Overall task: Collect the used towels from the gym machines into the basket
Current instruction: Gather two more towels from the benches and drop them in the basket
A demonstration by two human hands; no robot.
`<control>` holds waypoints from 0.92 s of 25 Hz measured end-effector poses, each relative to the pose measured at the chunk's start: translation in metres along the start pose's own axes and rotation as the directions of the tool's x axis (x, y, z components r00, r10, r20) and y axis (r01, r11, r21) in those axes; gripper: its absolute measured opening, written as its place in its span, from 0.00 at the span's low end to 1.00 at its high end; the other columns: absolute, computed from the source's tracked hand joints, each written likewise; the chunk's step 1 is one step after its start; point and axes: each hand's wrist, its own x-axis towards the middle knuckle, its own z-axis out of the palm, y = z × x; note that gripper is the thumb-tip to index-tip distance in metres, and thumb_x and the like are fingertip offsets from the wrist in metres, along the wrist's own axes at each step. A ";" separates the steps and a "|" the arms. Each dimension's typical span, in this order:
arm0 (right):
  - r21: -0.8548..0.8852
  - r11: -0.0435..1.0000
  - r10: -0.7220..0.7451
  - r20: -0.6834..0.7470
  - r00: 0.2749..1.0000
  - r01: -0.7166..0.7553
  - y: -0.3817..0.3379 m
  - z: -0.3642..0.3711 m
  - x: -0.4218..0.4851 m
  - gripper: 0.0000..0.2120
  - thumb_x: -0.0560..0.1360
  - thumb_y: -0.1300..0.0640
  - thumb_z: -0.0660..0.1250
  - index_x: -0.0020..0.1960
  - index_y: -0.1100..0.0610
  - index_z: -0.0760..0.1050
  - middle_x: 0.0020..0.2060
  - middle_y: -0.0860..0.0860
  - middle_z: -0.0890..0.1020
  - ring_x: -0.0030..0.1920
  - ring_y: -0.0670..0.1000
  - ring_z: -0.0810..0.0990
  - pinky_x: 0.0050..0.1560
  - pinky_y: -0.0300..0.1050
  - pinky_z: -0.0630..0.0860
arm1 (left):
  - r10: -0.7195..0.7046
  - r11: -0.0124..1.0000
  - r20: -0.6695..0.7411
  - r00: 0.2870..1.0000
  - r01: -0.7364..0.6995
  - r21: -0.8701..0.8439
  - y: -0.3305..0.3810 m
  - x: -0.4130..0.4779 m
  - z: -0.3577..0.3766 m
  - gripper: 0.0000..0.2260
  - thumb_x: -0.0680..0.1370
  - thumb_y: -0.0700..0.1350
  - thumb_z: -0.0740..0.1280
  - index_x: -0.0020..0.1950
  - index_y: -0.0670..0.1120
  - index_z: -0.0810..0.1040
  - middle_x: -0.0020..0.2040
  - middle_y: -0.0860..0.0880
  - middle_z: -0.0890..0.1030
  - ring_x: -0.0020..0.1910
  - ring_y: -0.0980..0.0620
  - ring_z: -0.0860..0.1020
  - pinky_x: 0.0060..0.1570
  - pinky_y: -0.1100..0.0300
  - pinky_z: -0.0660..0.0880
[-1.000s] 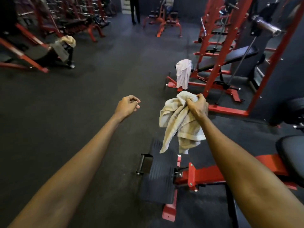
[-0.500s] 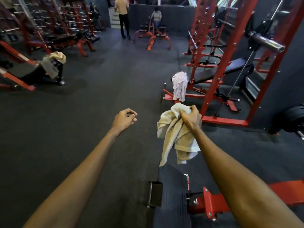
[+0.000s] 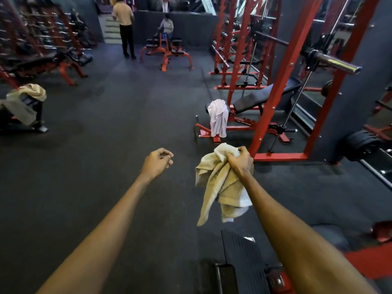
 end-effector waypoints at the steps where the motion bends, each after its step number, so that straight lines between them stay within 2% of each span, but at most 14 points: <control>1: -0.003 1.000 0.004 -0.003 1.000 -0.004 -0.006 0.012 0.010 0.15 0.72 0.46 0.69 0.55 0.51 0.75 0.52 0.53 0.82 0.54 0.58 0.81 0.51 0.49 0.75 | -0.003 1.000 0.009 1.000 0.003 -0.004 -0.004 0.016 -0.003 0.08 0.79 0.39 0.62 0.49 0.46 0.81 0.41 0.47 0.86 0.35 0.53 0.80 0.33 0.65 0.72; 4: -0.037 0.999 0.021 0.004 1.000 -0.021 -0.022 0.046 0.045 0.17 0.72 0.46 0.69 0.57 0.51 0.74 0.53 0.54 0.82 0.55 0.59 0.81 0.52 0.50 0.76 | 0.007 1.000 0.047 0.999 -0.007 0.006 -0.013 0.066 -0.006 0.09 0.79 0.37 0.62 0.49 0.46 0.81 0.41 0.46 0.85 0.35 0.53 0.80 0.30 0.70 0.71; 8: 0.004 0.999 0.041 -0.022 0.999 -0.041 -0.052 0.103 0.127 0.18 0.71 0.45 0.70 0.58 0.50 0.75 0.55 0.55 0.82 0.57 0.59 0.80 0.52 0.49 0.73 | 0.033 0.999 0.082 0.996 -0.035 0.022 -0.026 0.172 -0.015 0.09 0.79 0.38 0.62 0.47 0.48 0.80 0.41 0.48 0.85 0.36 0.53 0.81 0.31 0.68 0.71; 14: 0.023 0.995 0.097 -0.015 0.995 -0.097 -0.086 0.167 0.254 0.16 0.71 0.47 0.69 0.57 0.49 0.74 0.52 0.53 0.81 0.55 0.58 0.80 0.52 0.50 0.74 | 0.049 0.998 0.131 0.990 -0.054 0.034 -0.021 0.336 -0.015 0.10 0.78 0.37 0.62 0.46 0.49 0.80 0.40 0.47 0.85 0.34 0.52 0.80 0.31 0.67 0.71; 18: 0.006 0.994 0.112 -0.038 0.993 -0.111 -0.117 0.203 0.333 0.15 0.72 0.49 0.68 0.57 0.51 0.74 0.48 0.51 0.77 0.52 0.56 0.79 0.49 0.47 0.70 | 0.062 0.998 0.146 0.987 -0.063 0.002 -0.015 0.443 -0.019 0.10 0.79 0.36 0.62 0.46 0.47 0.80 0.39 0.48 0.84 0.33 0.53 0.79 0.29 0.71 0.71; 23: -0.020 0.993 0.117 -0.106 0.988 -0.119 -0.145 0.253 0.430 0.14 0.72 0.51 0.69 0.56 0.52 0.75 0.45 0.50 0.76 0.46 0.53 0.74 0.47 0.44 0.68 | 0.107 0.994 0.197 0.975 -0.106 -0.015 -0.023 0.579 -0.009 0.10 0.79 0.37 0.62 0.46 0.48 0.80 0.38 0.48 0.84 0.33 0.53 0.79 0.31 0.68 0.71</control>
